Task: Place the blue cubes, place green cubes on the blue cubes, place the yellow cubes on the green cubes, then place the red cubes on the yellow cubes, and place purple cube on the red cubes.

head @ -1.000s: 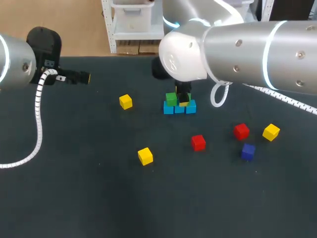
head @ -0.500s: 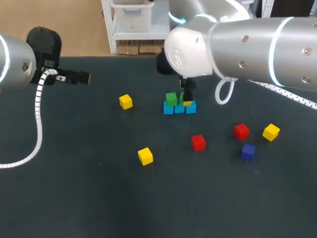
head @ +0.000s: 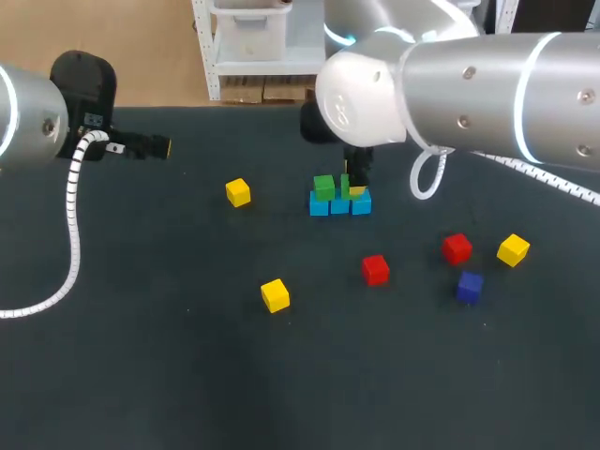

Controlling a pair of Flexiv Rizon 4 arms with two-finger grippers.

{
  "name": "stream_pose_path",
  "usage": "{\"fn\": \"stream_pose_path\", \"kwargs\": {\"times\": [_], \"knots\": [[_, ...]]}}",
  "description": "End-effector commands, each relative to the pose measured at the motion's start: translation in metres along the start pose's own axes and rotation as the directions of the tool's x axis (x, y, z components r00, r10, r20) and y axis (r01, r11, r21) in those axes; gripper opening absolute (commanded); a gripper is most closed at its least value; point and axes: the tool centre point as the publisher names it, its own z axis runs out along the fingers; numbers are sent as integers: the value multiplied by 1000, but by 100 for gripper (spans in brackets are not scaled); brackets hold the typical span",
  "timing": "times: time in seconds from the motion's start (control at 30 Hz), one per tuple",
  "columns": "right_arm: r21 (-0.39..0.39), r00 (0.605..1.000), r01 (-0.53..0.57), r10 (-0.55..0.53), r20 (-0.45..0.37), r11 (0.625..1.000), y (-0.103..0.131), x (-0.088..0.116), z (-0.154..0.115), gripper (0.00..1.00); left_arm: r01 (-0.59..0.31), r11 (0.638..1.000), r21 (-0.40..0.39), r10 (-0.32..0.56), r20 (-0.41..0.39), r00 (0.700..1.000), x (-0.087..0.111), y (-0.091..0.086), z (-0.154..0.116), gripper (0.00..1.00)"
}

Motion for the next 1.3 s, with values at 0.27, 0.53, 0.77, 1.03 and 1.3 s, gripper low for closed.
{"fn": "stream_pose_path", "kwargs": {"times": [0.27, 0.53, 0.77, 1.03, 1.3], "knots": [[0, 1000, 11, -11, -2, 1000, 2, 3, 0, 0, -1, 1000, 5, 1, 0, 1000, 0, 1, 0, 100], [-7, 1000, 7, -7, 4, 1000, 3, 6, 1, 0, -1, 1000, 5, 1, 0, 1000, 0, 1, 0, 100], [-8, 1000, 6, -6, 7, 1000, 3, 6, 1, 0, -1, 1000, 5, 1, 0, 1000, 0, 1, 0, 100], [-11, 1000, 4, -4, 10, 1000, 5, 6, 2, 43, -1, 1000, 5, 1, 0, 1000, 0, 1, 0, 100], [-15, 1000, 2, -2, 13, 1000, 6, 8, 3, 100, -1, 1000, 5, 1, 0, 1000, 0, 1, 0, 100]]}}
